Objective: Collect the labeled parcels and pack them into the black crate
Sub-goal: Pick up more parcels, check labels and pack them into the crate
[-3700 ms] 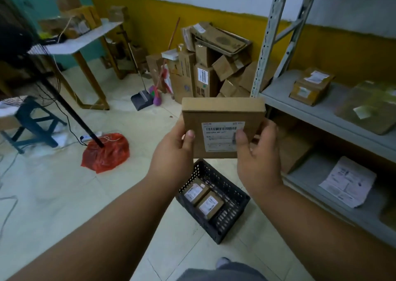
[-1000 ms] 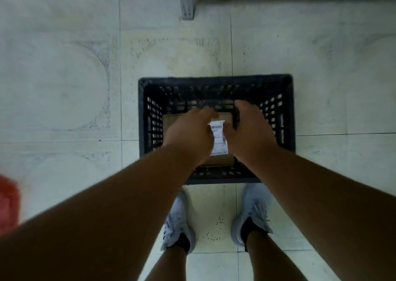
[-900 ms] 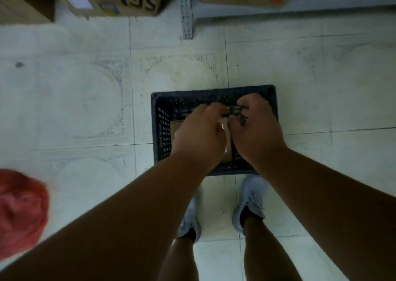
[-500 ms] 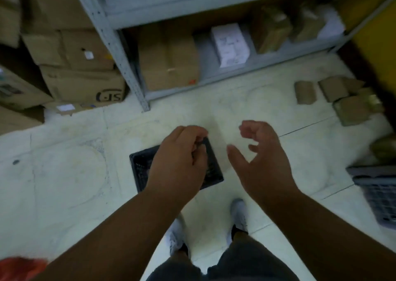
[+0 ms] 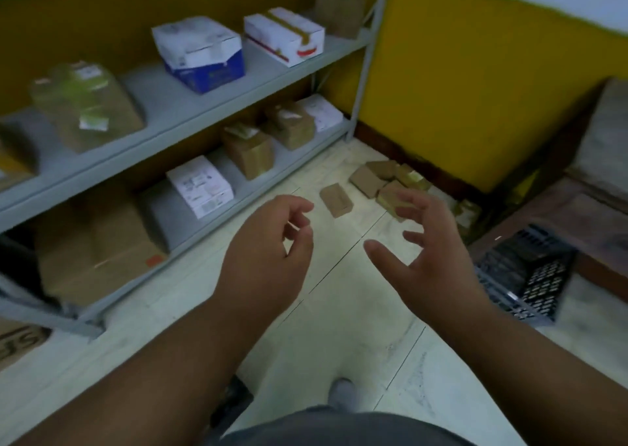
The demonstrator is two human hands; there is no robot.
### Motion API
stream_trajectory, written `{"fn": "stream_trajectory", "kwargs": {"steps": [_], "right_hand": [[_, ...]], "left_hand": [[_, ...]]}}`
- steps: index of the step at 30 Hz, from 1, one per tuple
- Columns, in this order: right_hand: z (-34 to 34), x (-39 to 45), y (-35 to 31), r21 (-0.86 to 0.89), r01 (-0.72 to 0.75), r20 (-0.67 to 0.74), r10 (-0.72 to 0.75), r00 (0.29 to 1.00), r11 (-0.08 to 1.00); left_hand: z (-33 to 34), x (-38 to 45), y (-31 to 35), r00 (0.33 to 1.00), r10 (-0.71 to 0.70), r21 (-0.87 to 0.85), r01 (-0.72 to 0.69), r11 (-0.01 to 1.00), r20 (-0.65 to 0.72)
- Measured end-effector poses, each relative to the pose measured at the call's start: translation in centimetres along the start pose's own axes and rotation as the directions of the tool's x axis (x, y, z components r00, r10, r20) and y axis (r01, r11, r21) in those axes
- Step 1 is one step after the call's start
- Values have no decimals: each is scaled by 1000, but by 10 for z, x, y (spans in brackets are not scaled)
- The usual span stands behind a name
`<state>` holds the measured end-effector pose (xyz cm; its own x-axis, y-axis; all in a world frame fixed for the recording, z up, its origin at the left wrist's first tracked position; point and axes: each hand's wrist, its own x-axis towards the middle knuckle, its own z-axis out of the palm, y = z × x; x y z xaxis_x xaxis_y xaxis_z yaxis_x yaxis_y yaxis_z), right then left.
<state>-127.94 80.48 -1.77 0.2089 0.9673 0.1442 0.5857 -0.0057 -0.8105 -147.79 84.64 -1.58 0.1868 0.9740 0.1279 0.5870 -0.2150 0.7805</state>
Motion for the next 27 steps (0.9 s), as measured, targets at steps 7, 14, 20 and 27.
{"fn": "stream_trajectory", "kwargs": {"steps": [7,14,20,27], "right_hand": [[-83,85,79,-3,-149,-103,148,984,989],[-84,192,136,1,-270,-149,267,952,963],[-102,332,162,-17,-315,-206,305,930,949],[-115,481,197,16,-401,-181,397,900,916]], "left_hand": [[83,102,44,993,43,38,-47,998,111],[148,224,32,966,28,22,-35,999,259],[200,393,25,933,67,-21,-63,998,354],[258,580,44,893,95,23,-117,993,439]]}}
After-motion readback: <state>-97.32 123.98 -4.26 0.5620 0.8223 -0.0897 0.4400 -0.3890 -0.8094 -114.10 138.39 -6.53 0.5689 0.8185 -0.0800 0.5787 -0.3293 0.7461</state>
